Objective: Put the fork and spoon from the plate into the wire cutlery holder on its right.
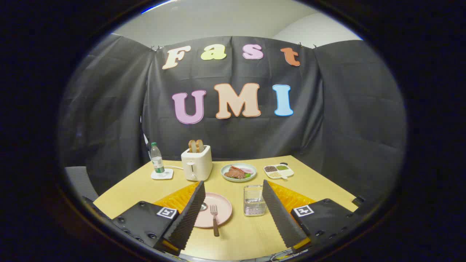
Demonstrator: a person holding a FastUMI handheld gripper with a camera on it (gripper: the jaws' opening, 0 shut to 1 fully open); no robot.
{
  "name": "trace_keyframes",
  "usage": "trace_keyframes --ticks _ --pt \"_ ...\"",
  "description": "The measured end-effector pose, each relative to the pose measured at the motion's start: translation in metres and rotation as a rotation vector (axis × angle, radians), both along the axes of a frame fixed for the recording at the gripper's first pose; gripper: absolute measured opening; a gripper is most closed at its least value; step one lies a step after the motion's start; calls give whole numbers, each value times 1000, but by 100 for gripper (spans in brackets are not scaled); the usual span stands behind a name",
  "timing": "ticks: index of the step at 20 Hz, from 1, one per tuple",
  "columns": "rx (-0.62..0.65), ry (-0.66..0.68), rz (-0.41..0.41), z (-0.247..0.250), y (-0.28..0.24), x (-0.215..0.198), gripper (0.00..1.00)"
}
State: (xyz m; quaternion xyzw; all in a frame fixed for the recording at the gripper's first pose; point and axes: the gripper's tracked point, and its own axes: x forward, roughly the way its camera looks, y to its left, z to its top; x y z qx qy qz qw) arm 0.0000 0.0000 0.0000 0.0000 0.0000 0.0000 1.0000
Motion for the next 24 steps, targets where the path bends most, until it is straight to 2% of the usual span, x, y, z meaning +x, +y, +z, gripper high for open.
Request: trace_keyframes --ticks 14,24 --pt "-55 53 47 -23 19 5 99" --pt "-116 156 95 -75 26 26 100"
